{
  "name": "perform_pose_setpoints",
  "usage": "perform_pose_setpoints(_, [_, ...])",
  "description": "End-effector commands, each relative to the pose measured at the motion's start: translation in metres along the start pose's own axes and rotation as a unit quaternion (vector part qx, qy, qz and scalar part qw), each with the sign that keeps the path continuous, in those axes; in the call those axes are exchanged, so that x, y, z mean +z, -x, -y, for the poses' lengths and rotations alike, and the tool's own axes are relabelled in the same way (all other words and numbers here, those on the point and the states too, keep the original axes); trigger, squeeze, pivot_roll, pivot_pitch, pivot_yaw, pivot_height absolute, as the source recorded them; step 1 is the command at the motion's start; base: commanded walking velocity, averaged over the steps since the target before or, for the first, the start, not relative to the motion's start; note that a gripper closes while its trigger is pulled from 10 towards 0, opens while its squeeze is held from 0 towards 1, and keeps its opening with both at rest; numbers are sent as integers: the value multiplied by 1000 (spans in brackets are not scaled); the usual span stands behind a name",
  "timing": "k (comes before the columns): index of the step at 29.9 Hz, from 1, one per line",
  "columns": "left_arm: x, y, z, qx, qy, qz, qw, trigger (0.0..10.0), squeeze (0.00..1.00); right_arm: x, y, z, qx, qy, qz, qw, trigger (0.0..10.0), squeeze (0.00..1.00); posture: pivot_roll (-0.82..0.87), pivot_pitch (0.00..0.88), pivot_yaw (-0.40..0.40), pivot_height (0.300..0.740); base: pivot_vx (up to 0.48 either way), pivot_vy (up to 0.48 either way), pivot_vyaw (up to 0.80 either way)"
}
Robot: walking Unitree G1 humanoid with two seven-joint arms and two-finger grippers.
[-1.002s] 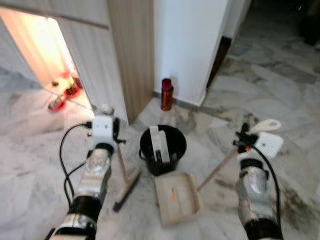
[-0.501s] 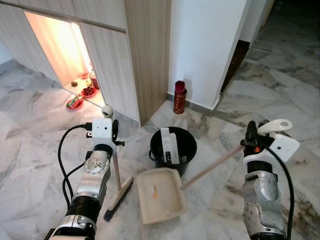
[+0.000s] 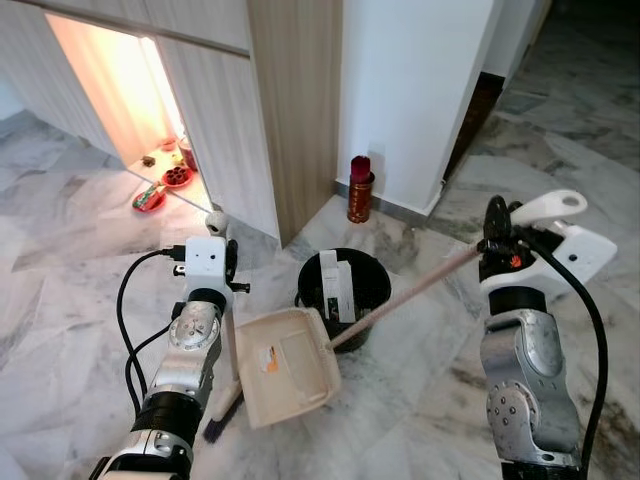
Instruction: Sweep floor
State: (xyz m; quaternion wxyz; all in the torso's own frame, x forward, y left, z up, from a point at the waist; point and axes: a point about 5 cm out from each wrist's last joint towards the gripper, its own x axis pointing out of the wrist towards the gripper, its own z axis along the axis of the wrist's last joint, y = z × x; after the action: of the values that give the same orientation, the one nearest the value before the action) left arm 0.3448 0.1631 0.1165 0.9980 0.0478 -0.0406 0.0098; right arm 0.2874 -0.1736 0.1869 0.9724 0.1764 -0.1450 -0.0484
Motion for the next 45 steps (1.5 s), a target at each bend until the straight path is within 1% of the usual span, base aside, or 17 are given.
perform_pose_setpoints(1, [8, -3, 1, -3, 4, 17, 1000, 10000, 0, 22, -4, -19, 26, -46, 36, 998, 10000, 0, -23, 51, 21, 740, 0, 0, 0])
perform_pose_setpoints(2, [8, -3, 1, -2, 5, 17, 1000, 10000, 0, 28, -7, -22, 28, -49, 44, 997, 10000, 0, -23, 51, 21, 740, 0, 0, 0])
perform_pose_setpoints(6, [8, -3, 2, -3, 5, 18, 1000, 10000, 0, 35, -11, -23, 22, -54, 54, 997, 10000, 0, -24, 50, 21, 740, 0, 0, 0])
perform_pose_setpoints(8, [9, -4, 2, -2, 6, 19, 1000, 10000, 0, 44, -17, -23, 16, -55, 70, 996, 10000, 0, -23, 48, 21, 740, 0, 0, 0])
perform_pose_setpoints(9, [9, -4, 2, -2, 6, 19, 1000, 10000, 0, 44, -17, -23, 16, -55, 70, 996, 10000, 0, -23, 48, 21, 740, 0, 0, 0])
perform_pose_setpoints(12, [9, -4, 2, -2, 8, 19, 1000, 10000, 0, 51, -23, -21, -2, -46, 90, 995, 10000, 0, -26, 47, 24, 740, 0, 0, 0])
perform_pose_setpoints(14, [9, -4, 3, -3, 9, 20, 1000, 10000, 0, 54, -26, -18, -19, -29, 107, 994, 10000, 0, -23, 47, 25, 740, 0, 0, 0])
perform_pose_setpoints(16, [10, -4, 4, -4, 10, 21, 1000, 10000, 0, 55, -28, -15, -31, -24, 113, 993, 10000, 0, -20, 47, 25, 740, 0, 0, 0])
perform_pose_setpoints(20, [11, -4, 4, -7, 13, 24, 1000, 10000, 0, 49, -29, -6, -48, 12, 108, 993, 10000, 0, -16, 53, 24, 740, 0, 0, 0])
perform_pose_setpoints(23, [11, -4, 4, -8, 14, 24, 1000, 10000, 0, 49, -29, -1, -61, 21, 109, 992, 10000, 0, -17, 53, 25, 740, 0, 0, 0])
perform_pose_setpoints(24, [11, -3, 4, -9, 14, 23, 1000, 10000, 0, 53, -30, 2, -64, 63, 122, 989, 10000, 0, -18, 55, 28, 740, 0, 0, 0])
perform_pose_setpoints(26, [10, -3, 4, -10, 15, 23, 1000, 10000, 0, 55, -30, 1, -57, 81, 127, 987, 10000, 0, -20, 56, 30, 740, 0, 0, 0])
perform_pose_setpoints(29, [11, -3, 6, -14, 15, 24, 999, 10000, 0, 54, -31, 0, -53, 91, 130, 986, 10000, 0, -20, 58, 32, 740, 0, 0, 0])
perform_pose_setpoints(35, [12, -3, 7, -17, 16, 27, 999, 10000, 0, 54, -36, 9, -63, 103, 133, 984, 10000, 0, -16, 57, 31, 740, 0, 0, 0])
perform_pose_setpoints(41, [12, -3, 5, -17, 15, 26, 999, 10000, 0, 55, -37, 6, -57, 105, 136, 983, 10000, 0, -13, 60, 32, 740, 0, 0, 0])
perform_pose_setpoints(45, [12, -3, 5, -18, 14, 27, 999, 10000, 0, 54, -37, 5, -55, 102, 137, 984, 10000, 0, -12, 60, 32, 740, 251, 0, 0])
